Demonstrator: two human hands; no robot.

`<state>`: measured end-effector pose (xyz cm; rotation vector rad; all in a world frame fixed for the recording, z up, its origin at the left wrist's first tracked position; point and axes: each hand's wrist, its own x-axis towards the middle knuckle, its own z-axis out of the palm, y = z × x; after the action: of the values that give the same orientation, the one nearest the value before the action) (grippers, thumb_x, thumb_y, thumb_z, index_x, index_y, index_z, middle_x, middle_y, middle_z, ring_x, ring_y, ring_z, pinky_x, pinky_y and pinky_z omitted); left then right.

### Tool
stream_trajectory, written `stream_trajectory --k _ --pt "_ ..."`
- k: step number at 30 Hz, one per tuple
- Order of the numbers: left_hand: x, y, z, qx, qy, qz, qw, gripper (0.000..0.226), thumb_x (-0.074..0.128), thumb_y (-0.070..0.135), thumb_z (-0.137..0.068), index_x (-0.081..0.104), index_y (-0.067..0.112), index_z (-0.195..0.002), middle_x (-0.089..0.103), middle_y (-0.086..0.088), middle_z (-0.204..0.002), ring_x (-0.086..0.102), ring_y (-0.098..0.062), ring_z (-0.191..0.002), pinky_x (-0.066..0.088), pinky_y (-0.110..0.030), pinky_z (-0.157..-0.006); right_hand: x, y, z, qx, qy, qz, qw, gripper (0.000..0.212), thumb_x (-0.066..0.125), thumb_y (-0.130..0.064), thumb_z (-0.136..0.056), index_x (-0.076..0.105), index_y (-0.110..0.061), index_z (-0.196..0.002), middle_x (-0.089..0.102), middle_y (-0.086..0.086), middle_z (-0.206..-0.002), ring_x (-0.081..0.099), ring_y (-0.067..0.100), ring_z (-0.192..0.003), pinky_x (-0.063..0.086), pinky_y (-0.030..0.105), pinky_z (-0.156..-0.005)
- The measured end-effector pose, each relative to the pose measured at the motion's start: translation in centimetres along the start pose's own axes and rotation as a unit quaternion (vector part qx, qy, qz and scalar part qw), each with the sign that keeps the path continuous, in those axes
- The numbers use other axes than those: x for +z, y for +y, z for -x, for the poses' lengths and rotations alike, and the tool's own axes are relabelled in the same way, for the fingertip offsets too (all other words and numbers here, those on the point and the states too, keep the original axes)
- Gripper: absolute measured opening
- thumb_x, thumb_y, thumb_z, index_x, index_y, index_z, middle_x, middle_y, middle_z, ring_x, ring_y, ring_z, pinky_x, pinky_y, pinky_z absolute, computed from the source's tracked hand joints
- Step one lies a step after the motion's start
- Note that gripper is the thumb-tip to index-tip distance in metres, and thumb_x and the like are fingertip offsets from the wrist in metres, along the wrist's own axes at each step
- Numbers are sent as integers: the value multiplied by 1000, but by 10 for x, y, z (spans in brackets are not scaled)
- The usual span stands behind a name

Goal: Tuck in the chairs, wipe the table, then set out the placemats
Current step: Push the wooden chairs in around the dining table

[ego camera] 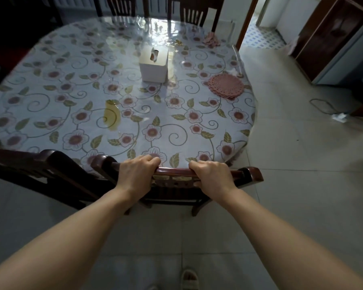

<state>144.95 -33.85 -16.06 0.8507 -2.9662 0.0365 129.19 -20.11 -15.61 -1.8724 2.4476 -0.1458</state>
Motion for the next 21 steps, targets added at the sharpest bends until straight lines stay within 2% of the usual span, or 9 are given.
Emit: stream_trajectory --k 2,5,13,16,21 --pt "0 1 -3 -9 3 4 1000 38 83 12 -52 60 23 -79 61 7 -70 61 -18 -64 25 -24 -50 -1 5 -6 -12 0 -2 1000 31 77 -16 -70 59 -18 -96 69 -1 -86 65 28 -79 45 33 -58" --pt "0 4 -6 -19 7 22 1000 32 78 9 -62 60 22 -86 63 5 -78 62 -19 -72 28 -26 -53 -6 11 -11 -26 -11 4 1000 35 76 -21 -73 60 -18 -103 69 -2 -92 65 25 -84 47 34 -64" --pt "-2 6 -6 -24 0 41 999 26 75 8 -67 58 19 -85 62 1 -78 60 -21 -74 29 -28 -55 -5 11 -9 -26 -1 -1 1000 33 78 -19 -71 59 -16 -98 68 -1 -90 65 26 -81 44 33 -60" --pt "1 7 -3 -30 4 35 999 30 77 6 -63 57 18 -82 60 2 -74 58 -20 -68 28 -27 -54 -4 9 -8 -17 -7 8 1000 34 73 -21 -77 57 -19 -106 66 -3 -97 64 23 -88 44 31 -63" --pt "-3 11 0 -20 -26 36 999 23 66 11 -76 54 19 -93 58 2 -88 53 -17 -77 31 -28 -60 -6 10 1 1 -10 13 1000 36 71 -22 -79 53 -21 -110 64 -3 -103 63 22 -93 46 32 -66"
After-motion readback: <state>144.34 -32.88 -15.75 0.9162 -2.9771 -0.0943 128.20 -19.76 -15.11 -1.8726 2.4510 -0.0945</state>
